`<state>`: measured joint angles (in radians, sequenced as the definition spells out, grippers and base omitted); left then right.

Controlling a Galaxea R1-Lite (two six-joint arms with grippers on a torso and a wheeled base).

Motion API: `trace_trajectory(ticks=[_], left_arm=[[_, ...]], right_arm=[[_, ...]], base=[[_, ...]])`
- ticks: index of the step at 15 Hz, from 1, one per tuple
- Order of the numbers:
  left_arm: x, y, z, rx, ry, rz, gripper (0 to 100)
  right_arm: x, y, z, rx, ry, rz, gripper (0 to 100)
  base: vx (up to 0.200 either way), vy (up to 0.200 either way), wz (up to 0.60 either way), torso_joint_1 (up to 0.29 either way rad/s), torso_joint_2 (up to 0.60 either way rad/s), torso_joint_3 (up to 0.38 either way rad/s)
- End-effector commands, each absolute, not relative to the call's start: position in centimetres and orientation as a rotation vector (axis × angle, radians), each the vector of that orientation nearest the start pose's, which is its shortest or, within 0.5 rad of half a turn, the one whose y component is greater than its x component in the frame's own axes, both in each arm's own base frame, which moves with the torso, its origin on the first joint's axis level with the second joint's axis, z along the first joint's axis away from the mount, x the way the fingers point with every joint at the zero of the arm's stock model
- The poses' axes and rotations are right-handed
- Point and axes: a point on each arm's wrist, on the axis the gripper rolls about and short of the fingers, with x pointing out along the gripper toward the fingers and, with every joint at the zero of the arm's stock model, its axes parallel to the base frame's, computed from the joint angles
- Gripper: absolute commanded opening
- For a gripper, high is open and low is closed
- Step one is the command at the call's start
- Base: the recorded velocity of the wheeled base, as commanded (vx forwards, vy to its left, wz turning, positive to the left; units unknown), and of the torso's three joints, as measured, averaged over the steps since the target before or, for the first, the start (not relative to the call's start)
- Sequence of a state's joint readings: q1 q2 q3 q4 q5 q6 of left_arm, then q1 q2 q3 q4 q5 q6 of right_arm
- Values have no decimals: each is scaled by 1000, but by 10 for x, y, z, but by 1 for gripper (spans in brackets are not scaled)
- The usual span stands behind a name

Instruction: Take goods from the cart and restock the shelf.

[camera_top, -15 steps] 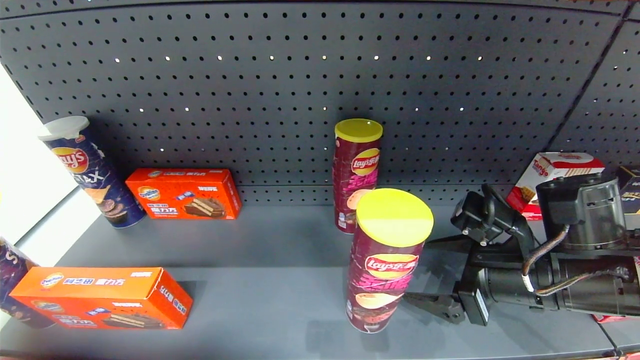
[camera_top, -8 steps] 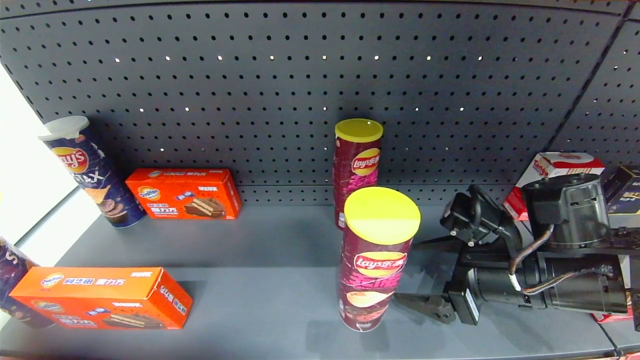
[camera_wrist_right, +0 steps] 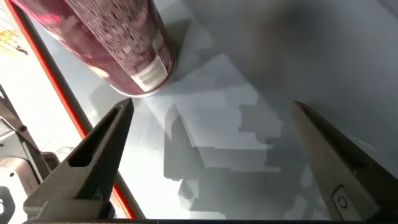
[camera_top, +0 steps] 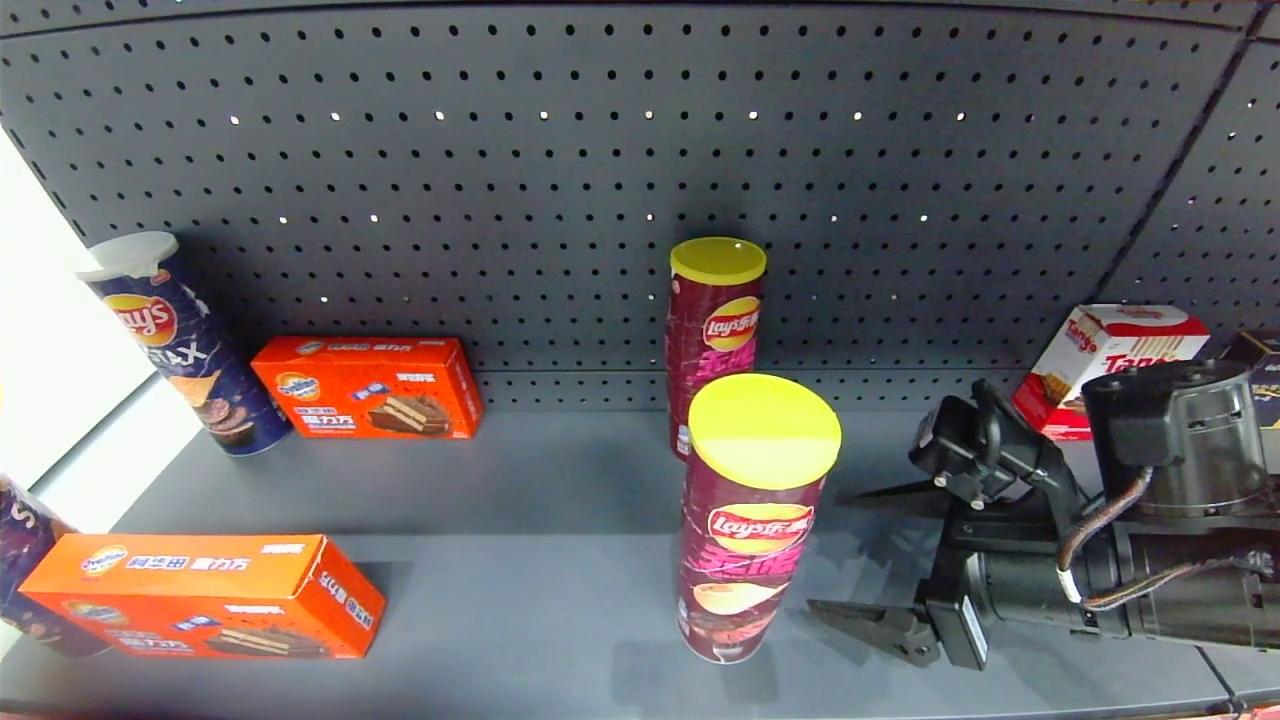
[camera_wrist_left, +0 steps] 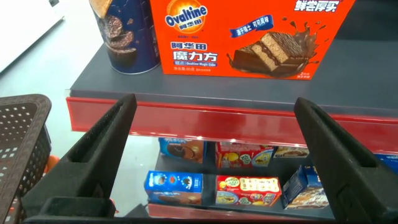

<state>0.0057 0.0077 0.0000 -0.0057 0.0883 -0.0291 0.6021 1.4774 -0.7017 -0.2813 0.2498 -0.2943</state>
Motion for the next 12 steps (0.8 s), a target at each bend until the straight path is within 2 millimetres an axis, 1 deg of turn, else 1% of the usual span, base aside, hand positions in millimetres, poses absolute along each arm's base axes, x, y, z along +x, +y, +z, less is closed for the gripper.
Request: trace_trajectory(ticks=[1, 4, 12], left_arm=[[-22, 2, 76, -31, 2, 95, 100], [-22, 2, 76, -31, 2, 95, 100], [-22, 2, 76, -31, 2, 95, 100]], right_arm=[[197, 144, 184, -361, 368, 912, 100], [199, 149, 185, -362, 363, 920, 100], [200, 149, 186, -362, 362, 917, 100]], base=[[0, 0, 0, 0, 0, 0], [0, 0, 0, 0, 0, 0], [0, 0, 0, 0, 0, 0]])
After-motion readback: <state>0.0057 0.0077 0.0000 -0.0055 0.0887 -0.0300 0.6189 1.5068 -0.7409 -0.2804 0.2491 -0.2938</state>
